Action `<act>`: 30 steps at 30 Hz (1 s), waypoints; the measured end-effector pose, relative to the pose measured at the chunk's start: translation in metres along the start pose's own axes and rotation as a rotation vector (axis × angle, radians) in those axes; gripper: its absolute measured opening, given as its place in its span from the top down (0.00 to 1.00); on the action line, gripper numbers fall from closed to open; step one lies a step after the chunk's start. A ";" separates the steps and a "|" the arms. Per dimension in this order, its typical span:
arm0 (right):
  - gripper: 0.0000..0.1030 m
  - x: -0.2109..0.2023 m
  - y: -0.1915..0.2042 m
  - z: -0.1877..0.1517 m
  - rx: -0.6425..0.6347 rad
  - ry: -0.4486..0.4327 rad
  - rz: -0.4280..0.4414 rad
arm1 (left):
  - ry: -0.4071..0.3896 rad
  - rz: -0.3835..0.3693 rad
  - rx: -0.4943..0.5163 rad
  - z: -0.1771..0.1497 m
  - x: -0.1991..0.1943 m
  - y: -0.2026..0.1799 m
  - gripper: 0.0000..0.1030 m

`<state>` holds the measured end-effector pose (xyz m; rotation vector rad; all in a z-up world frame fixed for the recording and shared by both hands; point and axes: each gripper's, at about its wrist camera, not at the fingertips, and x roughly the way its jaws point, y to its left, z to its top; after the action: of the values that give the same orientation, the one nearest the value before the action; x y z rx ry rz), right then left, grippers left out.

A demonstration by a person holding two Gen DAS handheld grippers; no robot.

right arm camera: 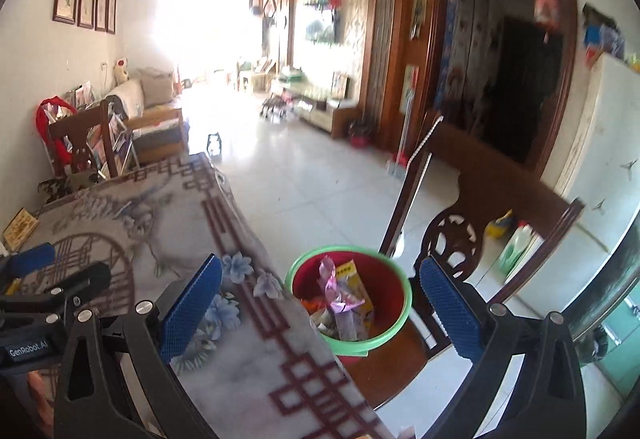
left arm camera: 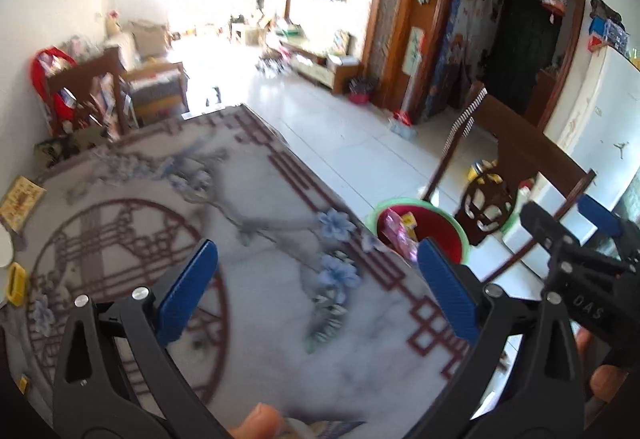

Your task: Collect trash

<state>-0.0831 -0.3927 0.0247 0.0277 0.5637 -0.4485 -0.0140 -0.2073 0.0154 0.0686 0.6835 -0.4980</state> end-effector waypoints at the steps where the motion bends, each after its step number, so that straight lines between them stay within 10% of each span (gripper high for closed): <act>1: 0.07 -0.004 0.004 -0.001 -0.004 -0.008 -0.009 | -0.040 0.008 -0.023 -0.001 -0.009 0.007 0.05; 7: 0.07 -0.044 0.025 -0.023 -0.006 -0.219 -0.055 | -0.151 0.067 -0.100 -0.002 -0.040 0.036 0.05; 20: 0.07 -0.041 0.056 -0.030 0.040 -0.093 0.085 | -0.244 0.206 -0.145 -0.025 -0.074 0.076 0.05; 30: 0.07 -0.046 0.067 -0.035 0.024 -0.039 0.100 | -0.113 0.131 -0.228 -0.031 -0.061 0.095 0.05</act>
<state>-0.1073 -0.3082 0.0131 0.0702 0.5159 -0.3576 -0.0292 -0.0908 0.0197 -0.1275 0.6164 -0.2936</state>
